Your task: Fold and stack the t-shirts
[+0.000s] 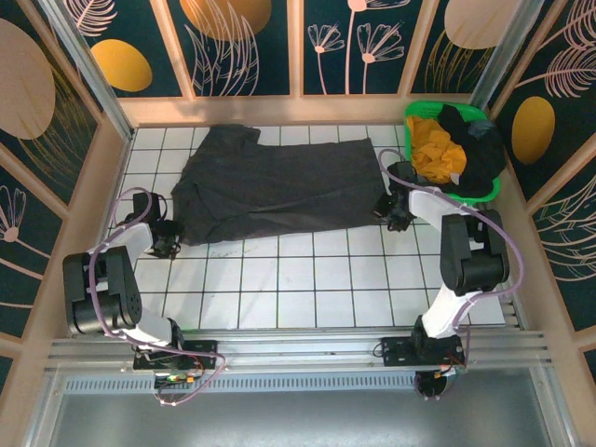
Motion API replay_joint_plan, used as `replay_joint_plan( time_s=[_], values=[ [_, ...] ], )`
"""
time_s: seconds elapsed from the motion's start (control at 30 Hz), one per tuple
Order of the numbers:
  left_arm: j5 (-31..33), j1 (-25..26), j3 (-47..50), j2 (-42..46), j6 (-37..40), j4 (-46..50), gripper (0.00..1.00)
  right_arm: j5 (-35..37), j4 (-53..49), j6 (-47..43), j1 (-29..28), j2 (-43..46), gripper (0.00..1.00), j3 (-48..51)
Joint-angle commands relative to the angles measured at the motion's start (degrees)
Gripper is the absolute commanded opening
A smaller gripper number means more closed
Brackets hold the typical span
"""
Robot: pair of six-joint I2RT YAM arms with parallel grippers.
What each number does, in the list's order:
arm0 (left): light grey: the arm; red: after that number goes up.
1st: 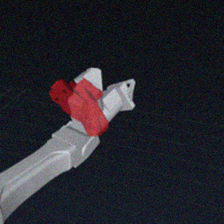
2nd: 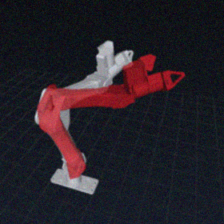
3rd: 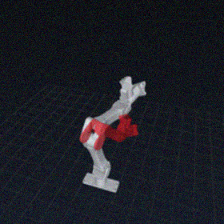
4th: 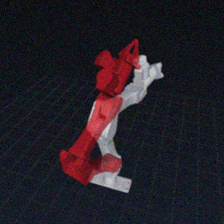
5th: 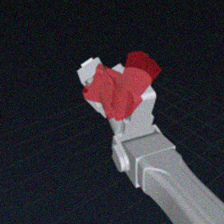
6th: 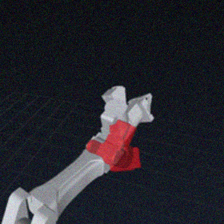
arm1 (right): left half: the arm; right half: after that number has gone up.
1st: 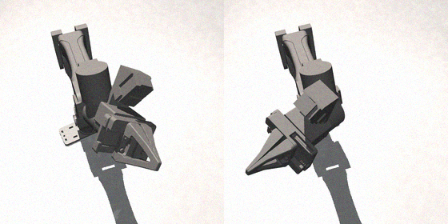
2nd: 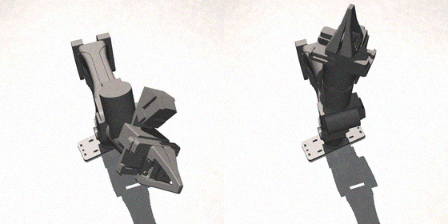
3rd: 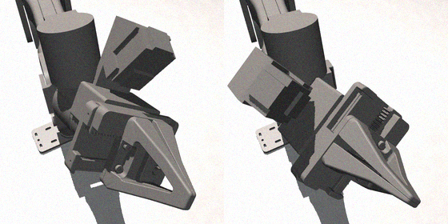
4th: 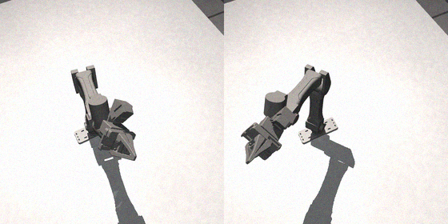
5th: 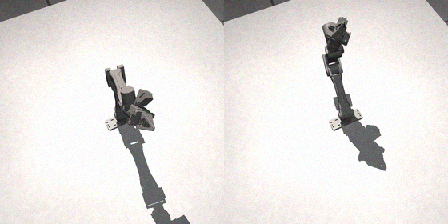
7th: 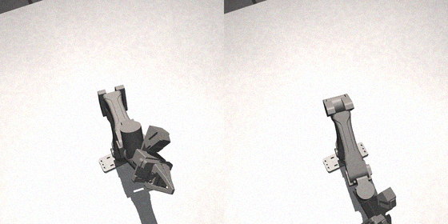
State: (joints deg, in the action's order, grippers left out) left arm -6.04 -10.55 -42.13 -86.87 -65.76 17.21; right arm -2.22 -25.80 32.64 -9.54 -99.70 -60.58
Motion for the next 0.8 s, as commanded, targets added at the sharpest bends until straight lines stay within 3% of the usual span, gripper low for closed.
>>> replay_joint_plan(
  time_s=[0.0, 0.1, 0.33, 0.47, 0.77],
  values=[
    [-1.04, -0.51, 0.08, -1.78, -2.61, -4.73, 0.48, 2.88, 0.75, -1.52, 0.12, -2.39, 0.48, 0.02],
    [-0.71, -1.13, 0.51, -2.69, -3.35, -6.74, 0.4, 4.83, 1.19, -1.84, -0.02, -3.84, 0.47, -1.13],
    [0.93, -3.8, -1.09, -5.04, -1.26, -6.64, 0.0, 8.15, 1.13, -1.57, -0.88, -6.54, 0.33, -2.3],
    [1.33, -6.26, -1.29, -4.44, 0.98, -4.45, 0.0, 9.36, 0.87, -1.08, -1.35, -6.84, 0.02, -2.02],
    [5.5, -7.74, -2.24, 0.3, 7.07, 5.29, 0.0, 9.54, -5.05, 3.3, -3.41, 0.07, 0.0, 4.63]
  ],
)
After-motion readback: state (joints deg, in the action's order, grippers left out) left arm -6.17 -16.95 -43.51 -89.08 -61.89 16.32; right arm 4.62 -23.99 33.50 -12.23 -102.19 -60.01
